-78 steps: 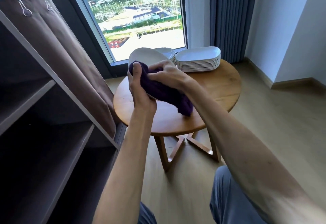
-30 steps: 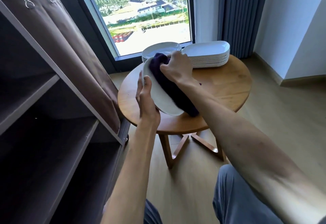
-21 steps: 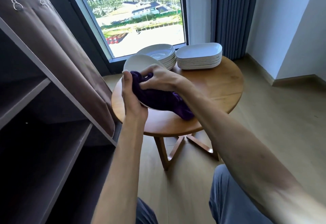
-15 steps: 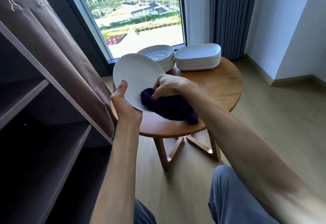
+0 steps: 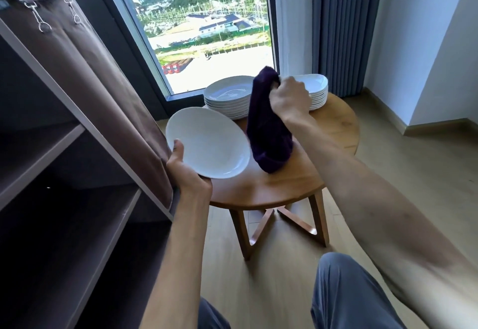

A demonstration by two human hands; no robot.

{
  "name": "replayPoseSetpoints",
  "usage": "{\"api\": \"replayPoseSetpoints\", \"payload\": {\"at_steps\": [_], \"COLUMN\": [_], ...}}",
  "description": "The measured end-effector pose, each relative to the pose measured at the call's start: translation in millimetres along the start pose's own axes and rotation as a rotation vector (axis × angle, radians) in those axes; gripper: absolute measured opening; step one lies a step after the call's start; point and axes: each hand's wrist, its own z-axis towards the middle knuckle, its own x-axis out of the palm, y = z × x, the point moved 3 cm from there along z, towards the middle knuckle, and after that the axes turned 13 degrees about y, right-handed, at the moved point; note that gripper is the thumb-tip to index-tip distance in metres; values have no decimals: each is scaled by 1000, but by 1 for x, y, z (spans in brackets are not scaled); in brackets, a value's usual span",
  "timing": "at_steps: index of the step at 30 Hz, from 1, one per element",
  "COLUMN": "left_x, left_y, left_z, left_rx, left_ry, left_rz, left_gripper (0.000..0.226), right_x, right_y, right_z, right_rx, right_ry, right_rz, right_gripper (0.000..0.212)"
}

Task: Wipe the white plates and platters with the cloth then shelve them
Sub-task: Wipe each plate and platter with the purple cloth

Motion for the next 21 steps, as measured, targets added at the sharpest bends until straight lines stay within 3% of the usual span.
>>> {"api": "replayPoseSetpoints", "payload": {"at_steps": [5, 9, 11, 14, 15, 18, 20, 21], "left_x": [-7, 1, 8, 16, 17, 11, 8, 8], "left_y": [-5, 0, 6, 12, 12, 9, 8, 8], "left_z": [-1, -3, -5, -2, -1, 5, 6, 7], "left_rx": [31, 31, 41, 47, 43, 45, 54, 57], "left_ry": [-44, -55, -44, 8, 22, 3, -3, 2], "left_rz": [-13, -60, -75, -130, -156, -248, -266, -261], "left_gripper": [43, 42, 43, 45, 46, 48, 49, 50], "right_x": [-12, -16, -4, 19, 22, 27, 45, 59], "right_y": [5, 37, 53, 54, 48, 17, -1, -6], "right_z": [2, -8, -22, -42, -42, -34, -39, -44], "right_rx": [43, -104, -249, -303, -299, -166, -18, 30], "right_ry": [-45, -9, 210, 752, 757, 365, 419, 497], "right_rz": [-60, 32, 136, 275, 344, 497, 662, 762], "right_gripper": [25, 27, 24, 17, 23, 60, 80, 74]}}
